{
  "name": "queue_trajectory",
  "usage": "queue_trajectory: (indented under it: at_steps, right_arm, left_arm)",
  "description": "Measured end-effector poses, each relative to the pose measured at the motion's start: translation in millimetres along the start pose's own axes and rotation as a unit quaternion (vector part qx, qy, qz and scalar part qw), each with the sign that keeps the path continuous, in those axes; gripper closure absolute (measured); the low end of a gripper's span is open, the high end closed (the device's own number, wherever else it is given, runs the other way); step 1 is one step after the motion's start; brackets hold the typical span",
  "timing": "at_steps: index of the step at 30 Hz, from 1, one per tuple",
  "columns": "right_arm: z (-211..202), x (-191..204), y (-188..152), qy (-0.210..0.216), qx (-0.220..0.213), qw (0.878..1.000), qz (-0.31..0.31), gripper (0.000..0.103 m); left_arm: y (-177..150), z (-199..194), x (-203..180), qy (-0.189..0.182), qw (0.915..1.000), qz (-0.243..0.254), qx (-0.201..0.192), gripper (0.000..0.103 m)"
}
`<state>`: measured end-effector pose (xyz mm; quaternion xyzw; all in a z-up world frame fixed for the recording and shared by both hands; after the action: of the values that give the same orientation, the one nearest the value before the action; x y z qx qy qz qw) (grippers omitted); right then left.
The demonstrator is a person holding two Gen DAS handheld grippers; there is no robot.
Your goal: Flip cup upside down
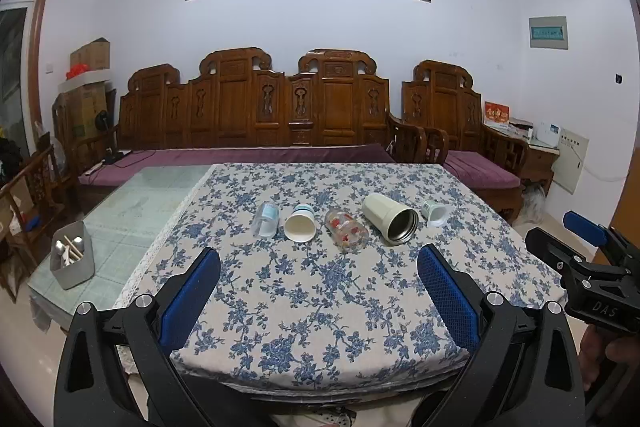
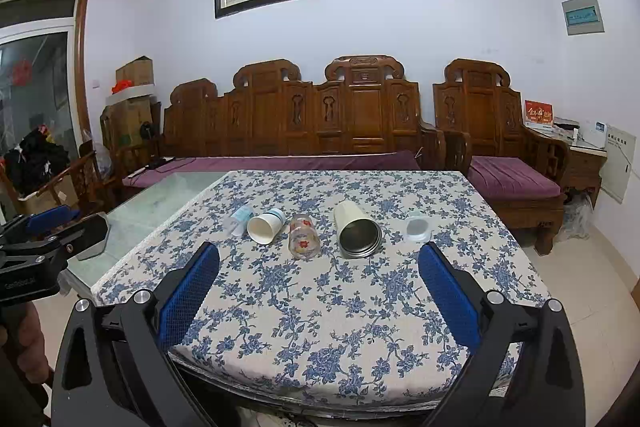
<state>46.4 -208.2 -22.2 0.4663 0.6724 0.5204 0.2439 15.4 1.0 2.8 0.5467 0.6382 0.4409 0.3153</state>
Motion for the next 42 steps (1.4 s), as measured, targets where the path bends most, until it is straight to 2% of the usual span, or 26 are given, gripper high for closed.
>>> queue_trajectory:
  at_steps: [42]
  right_arm:
    - [-2.8,0.5,1.6,0.000,-0.003,1.000,0.000,0.003]
  left_arm:
    - [2.0,-1.2,0.9,-0.001,1.0000,-0.002,-0.007,0.008]
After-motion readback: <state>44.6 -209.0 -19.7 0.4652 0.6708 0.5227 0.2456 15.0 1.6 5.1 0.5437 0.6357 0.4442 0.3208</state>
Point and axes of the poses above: each gripper's, at about its wrist camera, not at the fingertips, and z roughly the way its jaws point, x to its left, y to its top, the point moved 2 cm from there along z, roughly the way its jaws point, and after that the axes turned 13 degrees about y, right-handed, at the moved point
